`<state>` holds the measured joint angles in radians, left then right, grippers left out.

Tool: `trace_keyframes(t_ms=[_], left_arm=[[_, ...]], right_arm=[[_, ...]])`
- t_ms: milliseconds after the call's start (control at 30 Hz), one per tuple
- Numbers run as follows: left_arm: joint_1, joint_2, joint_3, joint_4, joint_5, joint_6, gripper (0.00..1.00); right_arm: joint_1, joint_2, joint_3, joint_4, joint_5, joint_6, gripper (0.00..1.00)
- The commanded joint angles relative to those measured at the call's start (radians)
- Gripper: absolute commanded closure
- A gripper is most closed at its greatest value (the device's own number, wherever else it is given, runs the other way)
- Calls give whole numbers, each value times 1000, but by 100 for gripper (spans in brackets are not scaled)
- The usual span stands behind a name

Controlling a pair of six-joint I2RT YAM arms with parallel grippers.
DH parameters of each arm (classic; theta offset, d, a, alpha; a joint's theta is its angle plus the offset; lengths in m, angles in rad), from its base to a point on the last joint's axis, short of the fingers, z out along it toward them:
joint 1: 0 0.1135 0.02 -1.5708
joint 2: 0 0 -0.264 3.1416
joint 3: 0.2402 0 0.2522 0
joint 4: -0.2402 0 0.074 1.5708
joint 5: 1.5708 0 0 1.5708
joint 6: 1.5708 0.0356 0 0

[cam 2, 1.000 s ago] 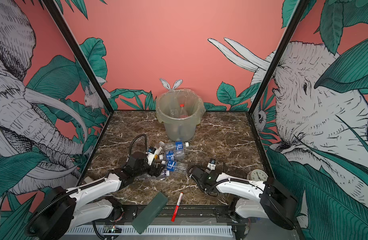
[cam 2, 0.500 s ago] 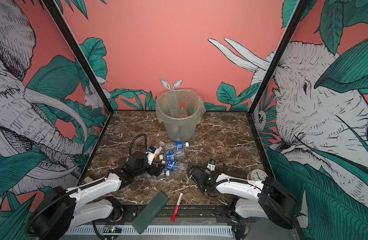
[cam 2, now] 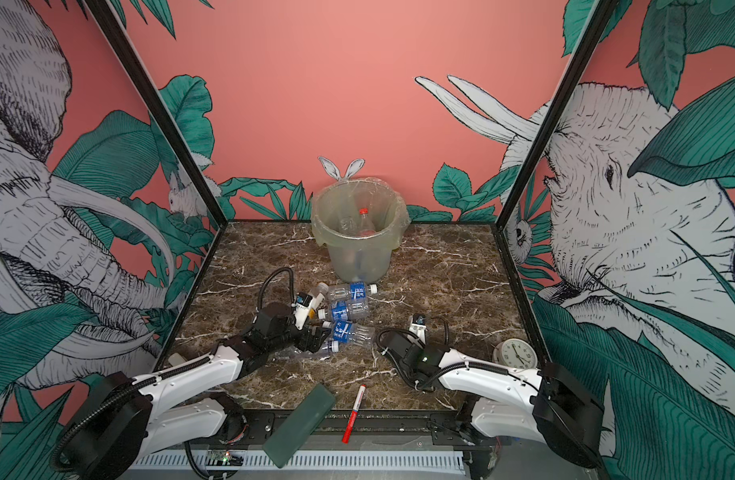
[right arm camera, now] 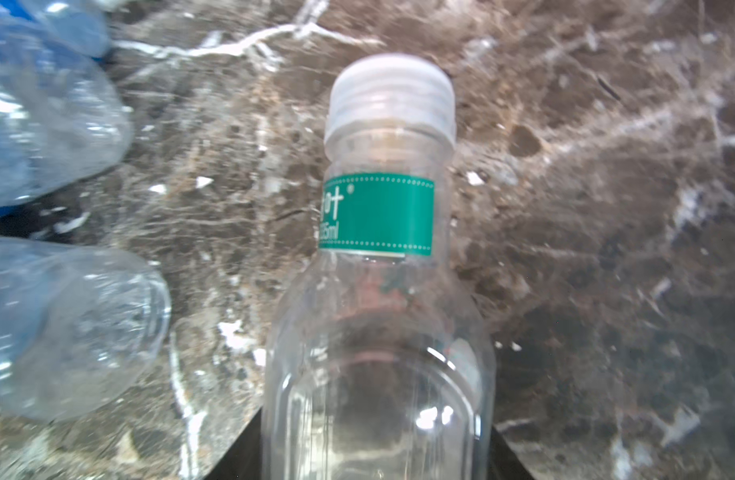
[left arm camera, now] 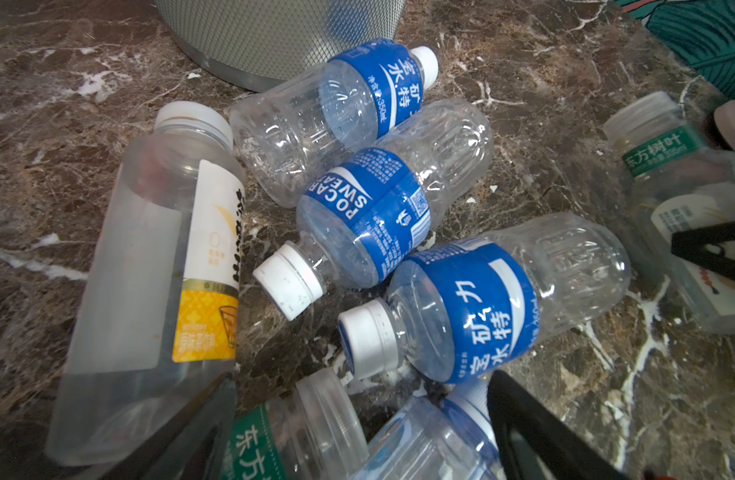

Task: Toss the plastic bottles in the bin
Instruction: 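Lower the right gripper onto the green-labelled bottle and close on its body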

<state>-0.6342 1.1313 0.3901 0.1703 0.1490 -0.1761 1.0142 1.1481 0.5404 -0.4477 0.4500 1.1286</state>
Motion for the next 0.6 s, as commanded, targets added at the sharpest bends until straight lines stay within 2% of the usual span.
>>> trace_keyframes(t_ms=[0,567], left_arm=[[-4,-4,17,-2,-5,-5,5],[-4,-2,21,-6,-14,-2,5]], right_arm=[[12,-29,2,55,38,-105,54],[31,-88,7,267,88,-423,55]])
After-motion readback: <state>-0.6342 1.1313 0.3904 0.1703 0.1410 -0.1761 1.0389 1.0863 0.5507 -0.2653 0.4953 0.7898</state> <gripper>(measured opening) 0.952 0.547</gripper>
